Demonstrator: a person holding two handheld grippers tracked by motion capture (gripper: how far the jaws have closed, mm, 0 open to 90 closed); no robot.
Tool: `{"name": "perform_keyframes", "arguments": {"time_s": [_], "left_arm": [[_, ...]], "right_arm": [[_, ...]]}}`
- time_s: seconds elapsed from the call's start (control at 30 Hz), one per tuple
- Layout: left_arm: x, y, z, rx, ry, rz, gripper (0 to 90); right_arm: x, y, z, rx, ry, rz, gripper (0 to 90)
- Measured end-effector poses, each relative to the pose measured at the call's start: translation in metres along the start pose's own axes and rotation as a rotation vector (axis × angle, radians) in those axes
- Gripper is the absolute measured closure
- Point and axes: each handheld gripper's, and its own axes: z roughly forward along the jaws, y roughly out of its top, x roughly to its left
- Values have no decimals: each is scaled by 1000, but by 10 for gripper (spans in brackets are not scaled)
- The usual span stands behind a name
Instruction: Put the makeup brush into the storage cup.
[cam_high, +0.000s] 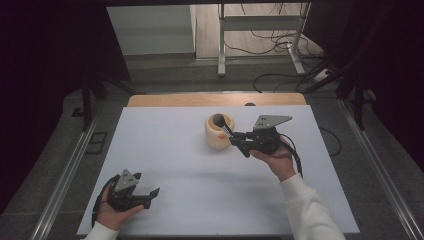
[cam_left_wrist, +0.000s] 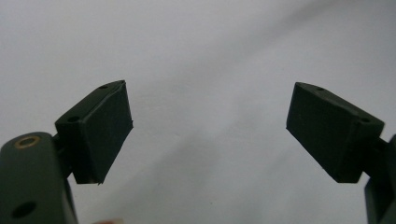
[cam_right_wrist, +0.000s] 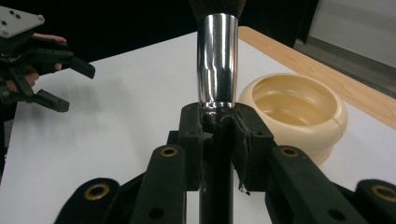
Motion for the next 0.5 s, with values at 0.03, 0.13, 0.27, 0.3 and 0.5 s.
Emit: {"name": "perform_keyframes", "arguments": {"time_s": [0.03,0.13,0.27,0.3,0.5], "left_arm": [[0,0,0,0,0,0,147],[0,0,0,0,1,0,147],[0,0,0,0,1,-1,147],[0,0,0,0,1,-1,147],[0,0,0,0,1,0,147]], "right_arm": [[0,0,-1,-3,-1,3,742],[-1,1,-2,-16,-9,10,742],[-2,2,-4,-30,-22,21,742],[-2,2,-4,-31,-26,24,742],[-4,3,-6,-40,-44,40,742]]}}
